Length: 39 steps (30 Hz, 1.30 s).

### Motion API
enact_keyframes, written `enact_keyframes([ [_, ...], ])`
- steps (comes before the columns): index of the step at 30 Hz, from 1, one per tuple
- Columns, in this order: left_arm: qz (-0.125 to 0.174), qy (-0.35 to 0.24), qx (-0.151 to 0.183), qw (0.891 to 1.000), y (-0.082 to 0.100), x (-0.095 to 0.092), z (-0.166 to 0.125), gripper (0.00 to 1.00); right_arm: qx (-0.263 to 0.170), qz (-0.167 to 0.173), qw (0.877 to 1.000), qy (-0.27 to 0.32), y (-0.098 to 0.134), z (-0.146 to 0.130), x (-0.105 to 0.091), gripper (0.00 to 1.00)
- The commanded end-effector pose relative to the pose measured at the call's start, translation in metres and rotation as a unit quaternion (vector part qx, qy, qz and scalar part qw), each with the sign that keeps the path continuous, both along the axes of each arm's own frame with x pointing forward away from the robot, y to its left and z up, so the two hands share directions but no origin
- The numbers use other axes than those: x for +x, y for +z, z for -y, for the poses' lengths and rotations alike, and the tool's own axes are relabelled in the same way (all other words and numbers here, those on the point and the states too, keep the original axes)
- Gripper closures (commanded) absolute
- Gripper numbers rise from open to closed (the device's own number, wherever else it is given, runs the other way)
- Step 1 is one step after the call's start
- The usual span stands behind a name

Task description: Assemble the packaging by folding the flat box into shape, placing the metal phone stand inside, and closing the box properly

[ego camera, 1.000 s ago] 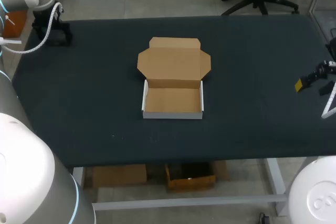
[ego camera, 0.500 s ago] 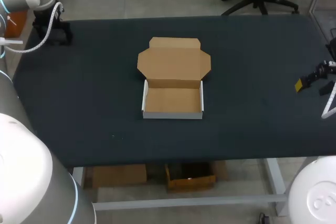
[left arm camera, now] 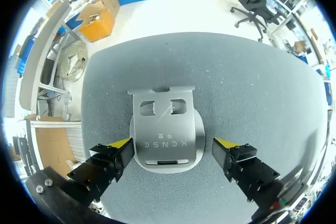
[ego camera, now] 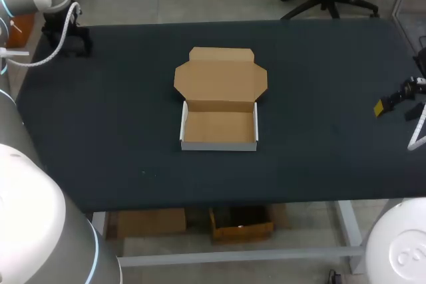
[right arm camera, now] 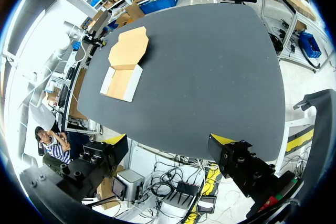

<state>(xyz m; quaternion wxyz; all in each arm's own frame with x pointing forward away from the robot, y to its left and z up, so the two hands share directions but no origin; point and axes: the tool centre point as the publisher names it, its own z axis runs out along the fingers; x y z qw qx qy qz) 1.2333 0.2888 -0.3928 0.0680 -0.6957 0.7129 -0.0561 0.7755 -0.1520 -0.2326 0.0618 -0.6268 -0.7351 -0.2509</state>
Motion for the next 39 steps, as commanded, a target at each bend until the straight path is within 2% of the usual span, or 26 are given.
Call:
enact_keyframes([
  [1, -0.079, 0.003, 0.001, 0.997, -0.0040, 0.0104, -0.0019, 0.00, 0.001, -0.002, 1.000, 0.001, 0.0019, 0.0005, -0.0007, 0.00],
  [7, -0.079, 0.004, 0.001, 0.997, -0.0040, 0.0111, -0.0019, 0.05, 0.001, -0.002, 1.000, 0.001, 0.0019, 0.0005, -0.0007, 0.00],
  [14, -0.080, 0.004, 0.002, 0.997, -0.0041, 0.0117, -0.0016, 0.16, 0.001, -0.002, 1.000, 0.001, 0.0019, 0.0005, -0.0007, 0.00],
  [25, -0.081, 0.004, 0.002, 0.997, -0.0052, 0.0129, -0.0021, 0.16, 0.001, -0.002, 1.000, 0.001, 0.0019, 0.0005, -0.0007, 0.00],
  [39, -0.083, 0.005, 0.004, 0.997, -0.0066, 0.0158, -0.0037, 0.22, 0.001, -0.002, 1.000, 0.001, 0.0019, 0.0005, -0.0007, 0.00],
])
